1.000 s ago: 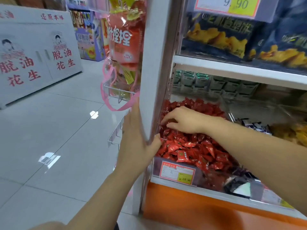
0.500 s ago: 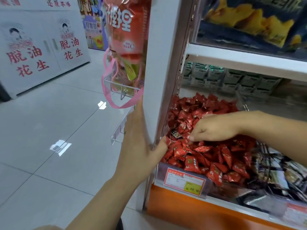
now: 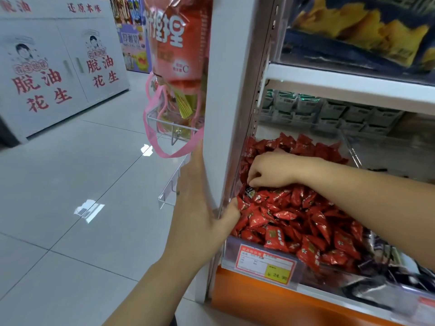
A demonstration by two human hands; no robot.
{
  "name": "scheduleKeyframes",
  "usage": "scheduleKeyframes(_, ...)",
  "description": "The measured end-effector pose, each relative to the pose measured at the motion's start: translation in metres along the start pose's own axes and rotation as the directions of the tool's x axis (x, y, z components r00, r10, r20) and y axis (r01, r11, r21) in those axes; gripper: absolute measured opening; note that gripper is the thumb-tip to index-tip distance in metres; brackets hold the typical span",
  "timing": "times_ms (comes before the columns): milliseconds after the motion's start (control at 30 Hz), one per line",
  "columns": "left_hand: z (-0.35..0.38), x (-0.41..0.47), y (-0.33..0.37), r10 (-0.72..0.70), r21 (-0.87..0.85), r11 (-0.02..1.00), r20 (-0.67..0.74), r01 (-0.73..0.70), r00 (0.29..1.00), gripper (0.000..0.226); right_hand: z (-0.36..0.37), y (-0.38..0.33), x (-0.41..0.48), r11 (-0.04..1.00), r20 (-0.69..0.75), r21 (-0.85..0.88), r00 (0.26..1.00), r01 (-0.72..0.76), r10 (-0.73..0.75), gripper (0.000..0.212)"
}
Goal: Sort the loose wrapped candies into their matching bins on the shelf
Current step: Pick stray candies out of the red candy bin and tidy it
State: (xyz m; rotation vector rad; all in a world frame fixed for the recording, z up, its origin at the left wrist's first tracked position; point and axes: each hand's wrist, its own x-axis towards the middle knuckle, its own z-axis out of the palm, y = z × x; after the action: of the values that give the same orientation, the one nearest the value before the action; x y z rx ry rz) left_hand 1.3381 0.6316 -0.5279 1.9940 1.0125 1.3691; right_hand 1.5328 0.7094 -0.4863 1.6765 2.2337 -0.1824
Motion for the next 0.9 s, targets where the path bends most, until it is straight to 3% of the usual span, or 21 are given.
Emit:
scheduleKeyframes(167,-0.002,0.000,-0.001,0.022,0.034,0.999,0.013,-0.022,1.000,0.094,0.013,-0.009,0.018,0.980,-0.082,-0.175,0.993,-0.097,0.084,0.041)
scheduleKeyframes(300,-0.003,0.000,-0.001,0.025,0.047,0.999,0.016,-0.026,1.000,0.096,0.017,-0.008,0.021,0.975,-0.076,-0.181,0.990,-0.132,0.120,0.038)
scheduleKeyframes(500,-0.003,-0.001,-0.001,0.011,0.044,0.999,0.020,-0.012,1.000,0.092,0.004,0.004,0.007,0.989,-0.143,0.126,0.985,-0.080,0.098,0.013)
scheduleKeyframes(600,-0.002,0.000,0.000,-0.010,0.029,1.000,0.010,0.010,1.000,0.094,-0.006,0.012,-0.003,0.934,-0.267,0.353,0.952,-0.051,0.152,0.017)
scheduleKeyframes(700,-0.001,0.001,0.002,0.010,0.016,1.000,0.004,-0.010,1.000,0.094,-0.010,0.011,-0.004,0.920,-0.339,0.393,0.932,0.013,0.131,0.024)
scheduleKeyframes(800,-0.002,0.001,0.003,0.020,0.030,0.999,0.002,-0.020,1.000,0.093,-0.005,0.008,0.000,0.954,-0.229,0.297,0.973,0.029,0.042,0.029)
scheduleKeyframes(900,-0.001,0.001,0.002,0.016,0.018,1.000,0.005,-0.017,1.000,0.093,0.006,0.009,0.001,0.944,-0.061,0.329,0.998,0.021,-0.001,0.031)
